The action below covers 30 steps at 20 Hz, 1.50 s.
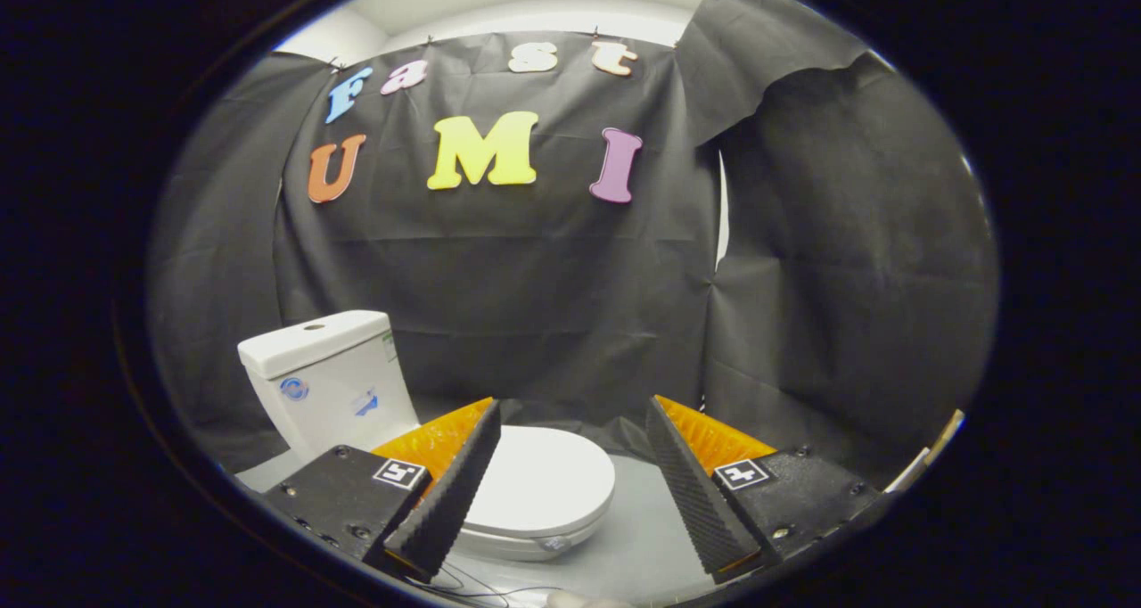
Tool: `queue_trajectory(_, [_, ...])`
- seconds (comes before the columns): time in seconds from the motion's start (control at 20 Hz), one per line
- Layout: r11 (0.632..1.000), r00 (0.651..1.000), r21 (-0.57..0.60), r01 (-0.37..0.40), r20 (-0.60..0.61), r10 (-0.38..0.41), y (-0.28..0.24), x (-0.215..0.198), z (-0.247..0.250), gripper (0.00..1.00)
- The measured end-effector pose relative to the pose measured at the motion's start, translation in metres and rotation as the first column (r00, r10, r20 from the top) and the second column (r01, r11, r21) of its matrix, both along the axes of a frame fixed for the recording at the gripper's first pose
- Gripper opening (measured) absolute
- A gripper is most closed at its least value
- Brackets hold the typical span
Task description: Open the toilet lid.
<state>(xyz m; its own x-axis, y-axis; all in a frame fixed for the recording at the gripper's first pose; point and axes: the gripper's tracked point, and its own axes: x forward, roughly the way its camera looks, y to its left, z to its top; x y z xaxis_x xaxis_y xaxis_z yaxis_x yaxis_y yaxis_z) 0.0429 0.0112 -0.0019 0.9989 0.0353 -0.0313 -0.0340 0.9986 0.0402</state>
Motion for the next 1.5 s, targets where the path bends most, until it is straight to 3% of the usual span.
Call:
queue_trajectory(0.25, [0.993,1.0,0.114,0.006,-0.012,-0.004,-0.017,0.044,-0.018,1.0])
queue_trajectory(0.5, [0.965,0.993,0.263,0.009,-0.112,0.021,-0.03,0.078,-0.087,1.0])
queue_trajectory(0.7, [0.897,0.969,0.441,0.035,-0.234,0.078,-0.032,0.096,-0.163,1.0])
queue_trajectory(1.0, [0.788,0.921,0.602,0.131,-0.367,0.128,-0.027,0.101,-0.253,0.99])
queue_trajectory(1.25, [0.736,0.878,0.655,0.171,-0.44,0.188,-0.001,0.101,-0.305,0.99])
queue_trajectory(1.45, [0.661,0.838,0.72,0.212,-0.482,0.256,0.007,0.099,-0.336,0.96])
queue_trajectory(1.5, [0.651,0.832,0.728,0.215,-0.485,0.269,0.009,0.097,-0.34,0.92])
